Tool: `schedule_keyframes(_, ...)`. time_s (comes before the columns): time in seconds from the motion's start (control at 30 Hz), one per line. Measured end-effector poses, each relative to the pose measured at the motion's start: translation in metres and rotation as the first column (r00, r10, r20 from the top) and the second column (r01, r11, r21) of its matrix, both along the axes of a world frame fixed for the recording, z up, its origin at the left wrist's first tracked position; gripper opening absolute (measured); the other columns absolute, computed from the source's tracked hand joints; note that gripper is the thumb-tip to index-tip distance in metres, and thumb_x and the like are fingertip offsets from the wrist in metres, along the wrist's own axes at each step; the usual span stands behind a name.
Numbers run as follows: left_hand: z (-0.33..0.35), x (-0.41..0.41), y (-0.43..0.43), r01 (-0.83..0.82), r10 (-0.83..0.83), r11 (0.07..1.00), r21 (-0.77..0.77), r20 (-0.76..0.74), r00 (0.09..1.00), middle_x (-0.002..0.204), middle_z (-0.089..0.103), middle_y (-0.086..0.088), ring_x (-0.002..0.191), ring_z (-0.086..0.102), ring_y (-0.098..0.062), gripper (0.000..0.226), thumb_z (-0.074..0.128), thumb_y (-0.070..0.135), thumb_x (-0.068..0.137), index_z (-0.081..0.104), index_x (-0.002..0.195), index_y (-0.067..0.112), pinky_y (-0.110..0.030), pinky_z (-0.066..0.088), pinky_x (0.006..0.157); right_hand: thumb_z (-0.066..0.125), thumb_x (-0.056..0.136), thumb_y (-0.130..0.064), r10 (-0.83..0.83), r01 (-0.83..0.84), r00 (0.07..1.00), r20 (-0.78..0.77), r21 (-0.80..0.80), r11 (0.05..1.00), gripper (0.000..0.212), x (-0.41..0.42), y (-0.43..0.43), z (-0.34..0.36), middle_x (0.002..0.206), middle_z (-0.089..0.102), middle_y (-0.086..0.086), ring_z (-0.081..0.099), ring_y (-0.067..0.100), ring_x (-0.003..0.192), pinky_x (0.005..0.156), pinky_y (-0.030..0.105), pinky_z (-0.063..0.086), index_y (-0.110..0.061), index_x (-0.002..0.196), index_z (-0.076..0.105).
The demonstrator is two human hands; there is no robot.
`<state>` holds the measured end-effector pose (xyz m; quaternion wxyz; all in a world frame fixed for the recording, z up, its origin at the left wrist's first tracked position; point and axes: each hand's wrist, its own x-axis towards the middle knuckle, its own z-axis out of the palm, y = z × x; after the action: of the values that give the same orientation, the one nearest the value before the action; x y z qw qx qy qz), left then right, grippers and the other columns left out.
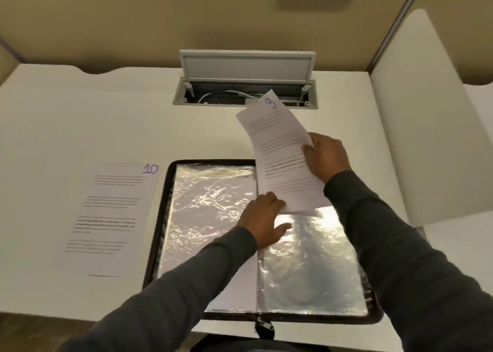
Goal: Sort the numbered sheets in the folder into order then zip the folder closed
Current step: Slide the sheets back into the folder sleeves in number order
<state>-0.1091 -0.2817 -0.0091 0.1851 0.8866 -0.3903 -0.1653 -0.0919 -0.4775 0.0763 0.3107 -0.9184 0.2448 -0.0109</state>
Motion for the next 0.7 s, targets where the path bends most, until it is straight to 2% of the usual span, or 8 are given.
schedule_keyframes(0.1,-0.015,0.025,-0.043,-0.036,0.033,0.998,0.054,0.048,0.998,0.129,0.051,-0.012,0.115,0.05,-0.032,0.059,0.065,0.043,0.084,0.052,0.132,0.012,-0.043,0.044,0.097,0.046,0.101,-0.022,-0.021,0.024,0.999,0.041,-0.065,0.998,0.029,0.0,-0.043,0.006,0.11,0.072,0.011,0.062,0.031,0.093,0.078,0.029,0.042,-0.022,0.119,0.068)
schedule_keyframes(0.17,-0.022,0.043,-0.065,-0.073,0.065,0.993,0.095,0.093,0.994,0.137,0.046,-0.012,0.126,0.044,-0.031,0.063,0.063,0.042,0.086,0.045,0.138,0.012,-0.043,0.039,0.104,0.046,0.101,-0.021,-0.055,0.061,0.994,0.098,-0.057,0.997,0.028,-0.001,-0.067,0.01,0.107,0.072,0.011,0.063,0.031,0.093,0.078,0.031,0.046,-0.021,0.117,0.069)
schedule_keyframes(0.23,-0.024,0.056,-0.08,-0.114,0.097,0.985,0.13,0.133,0.986,0.141,0.043,-0.011,0.13,0.041,-0.03,0.062,0.059,0.039,0.09,0.04,0.142,0.013,-0.042,0.037,0.104,0.047,0.1,-0.02,-0.105,0.111,0.98,0.171,-0.029,0.993,0.028,-0.001,-0.088,0.015,0.104,0.072,0.009,0.063,0.029,0.09,0.081,0.035,0.052,-0.02,0.116,0.07)
schedule_keyframes(0.3,-0.022,0.065,-0.09,-0.132,0.105,0.981,0.141,0.188,0.977,0.133,0.047,-0.009,0.119,0.047,-0.028,0.052,0.055,0.036,0.093,0.045,0.139,0.014,-0.04,0.039,0.097,0.047,0.1,-0.019,-0.147,0.149,0.96,0.24,0.009,0.989,0.029,0.0,-0.104,0.02,0.099,0.07,0.005,0.062,0.023,0.085,0.08,0.033,0.053,-0.019,0.117,0.07)
schedule_keyframes(0.37,-0.017,0.07,-0.095,-0.115,0.08,0.984,0.139,0.231,0.97,0.122,0.053,-0.005,0.108,0.051,-0.024,0.038,0.055,0.035,0.094,0.054,0.128,0.018,-0.037,0.039,0.092,0.048,0.101,-0.018,-0.188,0.173,0.935,0.302,0.074,0.982,0.028,0.0,-0.116,0.025,0.097,0.067,0.0,0.06,0.017,0.084,0.078,0.028,0.051,-0.015,0.119,0.07)
schedule_keyframes(0.57,-0.008,0.074,-0.101,-0.118,0.085,0.987,0.106,0.276,0.957,0.101,0.057,0.001,0.096,0.051,-0.02,0.014,0.059,0.031,0.092,0.059,0.1,0.02,-0.034,0.033,0.085,0.054,0.102,-0.023,-0.285,0.202,0.872,0.398,0.239,0.95,0.026,0.001,-0.135,0.026,0.106,0.066,-0.008,0.063,0.011,0.092,0.075,0.016,0.051,-0.014,0.122,0.067)
schedule_keyframes(0.7,-0.006,0.076,-0.098,-0.065,0.036,0.994,0.083,0.31,0.95,0.096,0.06,-0.002,0.092,0.052,-0.024,0.013,0.056,0.022,0.095,0.067,0.097,0.015,-0.033,0.031,0.077,0.059,0.1,-0.023,-0.384,0.182,0.816,0.431,0.439,0.88,0.02,0.007,-0.132,0.027,0.104,0.07,-0.009,0.069,0.01,0.094,0.08,0.021,0.057,-0.018,0.117,0.067)
